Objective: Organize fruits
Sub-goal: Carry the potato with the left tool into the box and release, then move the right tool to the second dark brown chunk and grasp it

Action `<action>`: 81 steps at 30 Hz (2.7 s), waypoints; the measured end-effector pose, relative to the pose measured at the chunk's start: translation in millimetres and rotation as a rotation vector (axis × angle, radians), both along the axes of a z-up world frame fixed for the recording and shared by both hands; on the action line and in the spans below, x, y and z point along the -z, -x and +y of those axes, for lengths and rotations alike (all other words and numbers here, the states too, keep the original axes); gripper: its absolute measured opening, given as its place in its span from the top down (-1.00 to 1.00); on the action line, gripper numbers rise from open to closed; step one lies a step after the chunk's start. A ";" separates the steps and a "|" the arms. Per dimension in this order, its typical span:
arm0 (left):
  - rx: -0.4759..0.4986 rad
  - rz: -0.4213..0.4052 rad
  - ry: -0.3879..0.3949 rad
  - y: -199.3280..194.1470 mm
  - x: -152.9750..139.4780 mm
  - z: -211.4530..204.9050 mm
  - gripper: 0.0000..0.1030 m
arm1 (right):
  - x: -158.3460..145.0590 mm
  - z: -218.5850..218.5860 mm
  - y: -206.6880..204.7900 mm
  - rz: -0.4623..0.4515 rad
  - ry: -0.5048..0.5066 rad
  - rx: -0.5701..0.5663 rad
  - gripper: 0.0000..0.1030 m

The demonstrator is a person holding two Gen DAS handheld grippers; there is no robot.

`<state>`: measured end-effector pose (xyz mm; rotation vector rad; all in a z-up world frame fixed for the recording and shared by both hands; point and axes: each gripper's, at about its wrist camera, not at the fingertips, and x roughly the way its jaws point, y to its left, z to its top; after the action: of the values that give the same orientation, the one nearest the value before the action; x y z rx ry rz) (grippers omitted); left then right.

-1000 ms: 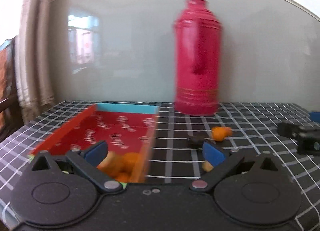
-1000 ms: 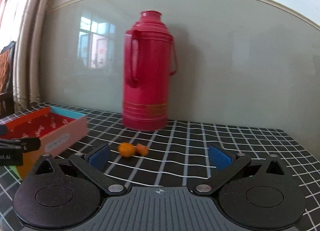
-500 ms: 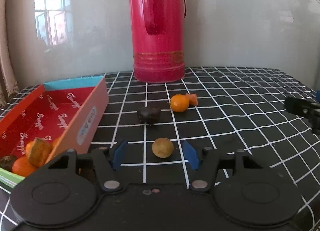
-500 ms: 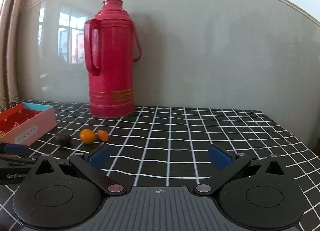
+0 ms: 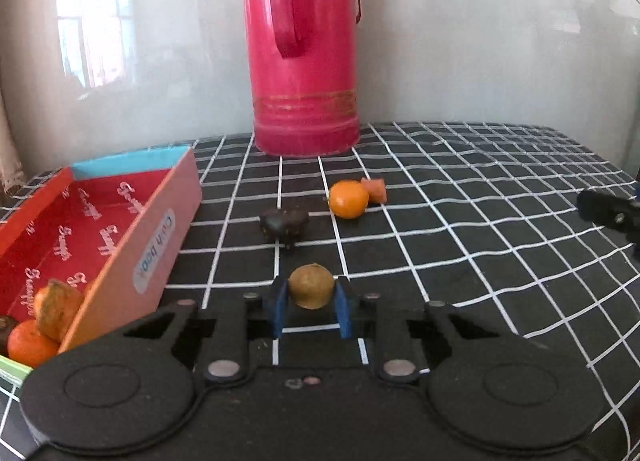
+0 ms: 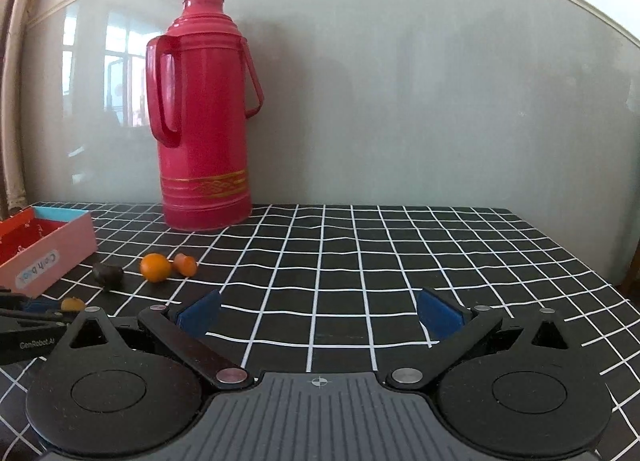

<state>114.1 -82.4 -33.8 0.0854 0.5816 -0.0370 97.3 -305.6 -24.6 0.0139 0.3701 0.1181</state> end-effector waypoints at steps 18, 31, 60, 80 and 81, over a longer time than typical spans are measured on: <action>-0.165 -0.182 -0.003 49.6 -36.2 81.4 0.70 | 0.4 59.2 -11.0 0.038 -0.069 -0.098 -1.00; -0.332 -0.134 0.039 54.1 -32.8 156.3 0.68 | 3.6 103.9 -14.5 0.042 -0.048 -0.174 -1.00; -0.376 -0.217 -0.029 66.6 -36.9 147.7 -0.85 | 3.9 112.8 -19.4 0.066 -0.062 -0.208 -1.00; -0.513 -0.195 0.023 90.8 -36.3 216.9 -0.85 | 7.3 165.2 -64.3 0.099 -0.064 -0.242 -0.99; -0.526 -0.190 0.022 92.4 -35.6 222.0 -0.85 | 7.0 169.3 -66.5 0.100 -0.057 -0.252 -0.99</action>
<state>21.7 139.7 1.8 -0.0863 0.3989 0.4707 163.8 -136.3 -31.6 0.0292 0.4678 0.3781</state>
